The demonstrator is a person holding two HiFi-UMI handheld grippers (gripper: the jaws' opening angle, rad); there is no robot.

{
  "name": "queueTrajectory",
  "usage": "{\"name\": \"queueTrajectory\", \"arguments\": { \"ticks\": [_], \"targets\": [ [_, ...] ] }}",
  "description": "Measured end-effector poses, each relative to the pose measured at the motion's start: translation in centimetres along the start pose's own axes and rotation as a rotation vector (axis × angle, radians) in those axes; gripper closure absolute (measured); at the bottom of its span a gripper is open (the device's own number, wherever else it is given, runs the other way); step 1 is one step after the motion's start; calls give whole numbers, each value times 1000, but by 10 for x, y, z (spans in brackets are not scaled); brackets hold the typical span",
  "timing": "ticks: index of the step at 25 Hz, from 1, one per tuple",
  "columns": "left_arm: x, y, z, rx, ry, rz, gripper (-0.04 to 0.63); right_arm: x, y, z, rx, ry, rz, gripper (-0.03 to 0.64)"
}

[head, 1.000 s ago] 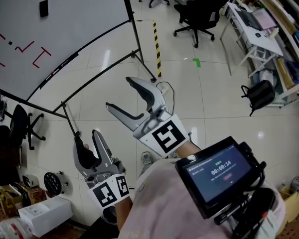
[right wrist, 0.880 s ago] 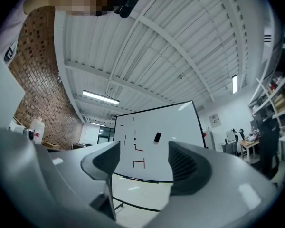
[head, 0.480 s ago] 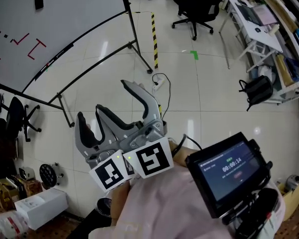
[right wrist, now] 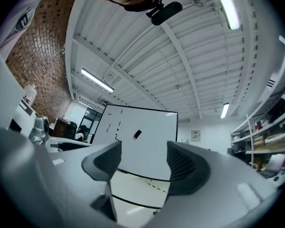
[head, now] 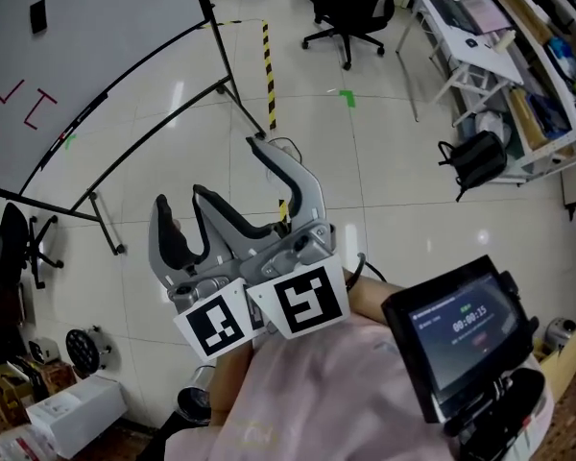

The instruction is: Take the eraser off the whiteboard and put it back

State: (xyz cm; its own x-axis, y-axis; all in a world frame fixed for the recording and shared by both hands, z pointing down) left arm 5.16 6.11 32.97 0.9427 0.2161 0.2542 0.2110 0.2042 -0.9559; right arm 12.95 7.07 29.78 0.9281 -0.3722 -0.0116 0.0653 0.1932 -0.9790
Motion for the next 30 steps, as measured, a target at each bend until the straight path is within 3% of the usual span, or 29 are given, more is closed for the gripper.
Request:
{"name": "queueTrajectory", "arguments": {
  "ticks": [7, 16, 30],
  "targets": [
    [71, 8, -11, 15, -97, 17, 420, 59, -2, 40, -14, -92, 15, 327],
    [125, 29, -21, 65, -228, 6, 422, 104, 12, 74, 43, -207, 21, 327],
    [171, 41, -17, 56, -284, -8, 425, 137, 17, 107, 41, -242, 3, 328]
  ]
}}
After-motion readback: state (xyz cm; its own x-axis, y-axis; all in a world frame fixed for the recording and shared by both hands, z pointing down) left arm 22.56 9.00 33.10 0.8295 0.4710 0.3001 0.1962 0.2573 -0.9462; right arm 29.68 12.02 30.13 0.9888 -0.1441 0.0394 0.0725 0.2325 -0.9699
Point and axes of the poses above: the fingertips, and each gripper's own axes: z backward along the fingers, x to its right, y out of its top, the point moved 2 cm from there along z, backward along the fingers, and after that the axes turned 11 degrees about -z, right-handed, at the moved point
